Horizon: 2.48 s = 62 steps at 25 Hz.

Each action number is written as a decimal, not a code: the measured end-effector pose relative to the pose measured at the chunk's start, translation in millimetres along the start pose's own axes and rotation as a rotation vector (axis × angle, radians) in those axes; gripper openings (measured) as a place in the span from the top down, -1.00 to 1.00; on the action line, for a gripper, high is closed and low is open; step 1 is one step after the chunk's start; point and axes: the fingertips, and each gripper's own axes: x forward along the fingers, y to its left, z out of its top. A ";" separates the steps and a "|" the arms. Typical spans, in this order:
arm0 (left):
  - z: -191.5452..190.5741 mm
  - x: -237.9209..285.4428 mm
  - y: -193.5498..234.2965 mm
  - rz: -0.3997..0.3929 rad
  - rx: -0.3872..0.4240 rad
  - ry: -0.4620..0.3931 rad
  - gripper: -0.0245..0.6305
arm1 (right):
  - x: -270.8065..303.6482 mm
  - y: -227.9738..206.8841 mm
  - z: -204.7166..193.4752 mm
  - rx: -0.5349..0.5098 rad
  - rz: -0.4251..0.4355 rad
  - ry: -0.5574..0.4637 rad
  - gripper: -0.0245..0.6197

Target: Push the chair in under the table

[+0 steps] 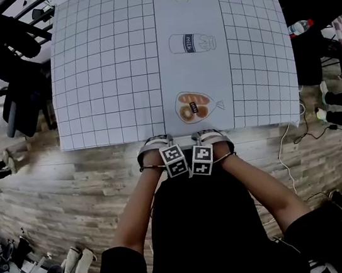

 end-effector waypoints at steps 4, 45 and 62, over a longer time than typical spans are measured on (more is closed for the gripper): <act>2.4 -0.1 8.0 0.008 0.003 -0.001 0.62 | -0.1 -8.1 -1.9 -0.001 -0.004 0.001 0.69; 49.7 -213.6 -45.3 0.212 -0.389 -0.611 0.56 | -200.9 11.2 13.0 0.600 -0.232 -0.406 0.50; 49.1 -344.7 -67.1 0.405 -0.679 -1.197 0.89 | -349.4 37.2 56.8 0.845 -0.640 -0.976 0.93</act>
